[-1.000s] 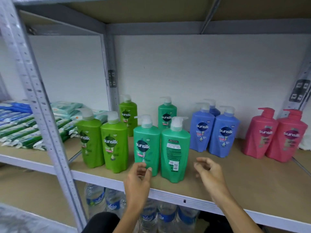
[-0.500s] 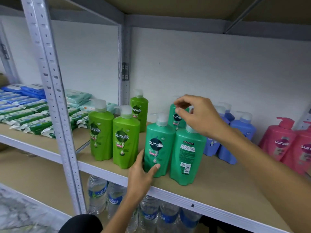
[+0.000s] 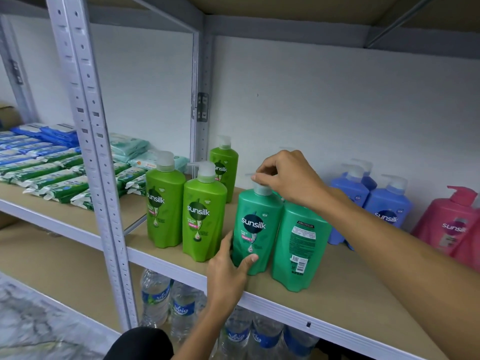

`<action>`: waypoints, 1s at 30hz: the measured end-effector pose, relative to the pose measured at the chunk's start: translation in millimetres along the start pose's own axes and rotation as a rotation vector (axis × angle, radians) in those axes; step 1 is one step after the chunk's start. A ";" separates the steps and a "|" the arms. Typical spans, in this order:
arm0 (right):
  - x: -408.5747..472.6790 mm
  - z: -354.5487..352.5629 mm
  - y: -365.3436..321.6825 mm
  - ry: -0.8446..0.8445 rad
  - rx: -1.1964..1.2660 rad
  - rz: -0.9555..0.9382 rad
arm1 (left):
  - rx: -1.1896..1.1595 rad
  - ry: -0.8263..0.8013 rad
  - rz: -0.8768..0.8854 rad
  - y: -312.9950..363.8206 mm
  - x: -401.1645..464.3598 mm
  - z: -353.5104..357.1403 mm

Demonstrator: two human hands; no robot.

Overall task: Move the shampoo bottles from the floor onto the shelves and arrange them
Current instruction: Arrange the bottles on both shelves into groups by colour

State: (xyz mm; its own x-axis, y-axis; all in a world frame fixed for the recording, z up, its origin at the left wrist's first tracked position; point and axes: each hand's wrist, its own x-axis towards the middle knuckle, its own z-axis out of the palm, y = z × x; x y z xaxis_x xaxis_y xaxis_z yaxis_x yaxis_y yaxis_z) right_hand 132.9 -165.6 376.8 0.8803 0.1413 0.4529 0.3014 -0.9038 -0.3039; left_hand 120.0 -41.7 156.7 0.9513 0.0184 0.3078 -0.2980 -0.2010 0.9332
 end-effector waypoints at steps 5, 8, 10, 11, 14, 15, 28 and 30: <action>-2.1 1.8 -2.4 0.023 -0.008 0.031 | 0.036 -0.001 0.003 0.3 -0.7 -0.2; -15.9 4.2 1.5 0.053 -0.075 0.051 | 0.033 -0.003 0.005 -0.2 0.2 -0.2; -39.3 8.4 6.3 0.221 -0.090 -0.001 | 0.039 -0.003 0.014 -0.6 0.5 -0.8; -54.5 11.3 9.0 0.356 -0.056 -0.029 | 0.041 -0.005 0.017 -0.7 0.4 -1.1; -106.4 28.8 27.2 0.725 0.116 0.003 | 0.034 -0.016 0.017 -2.2 0.5 -1.1; -123.6 37.4 35.9 0.781 0.188 0.075 | 0.034 -0.017 0.017 -2.9 0.6 -1.0; -182.5 103.7 82.2 0.352 0.784 0.596 | -0.027 -0.020 0.048 -2.8 -2.8 0.8; -184.8 110.9 75.5 0.444 0.626 0.687 | -0.035 -0.024 0.056 -1.7 -3.4 1.6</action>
State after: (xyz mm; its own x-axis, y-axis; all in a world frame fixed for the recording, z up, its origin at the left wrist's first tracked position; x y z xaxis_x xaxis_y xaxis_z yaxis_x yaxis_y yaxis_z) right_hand 33.6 -215.2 177.2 0.7585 -0.6031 0.2470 0.0331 -0.3428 -0.9388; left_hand 117.5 -43.0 153.7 0.9345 -0.0155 0.3556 -0.3531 -0.1671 0.9205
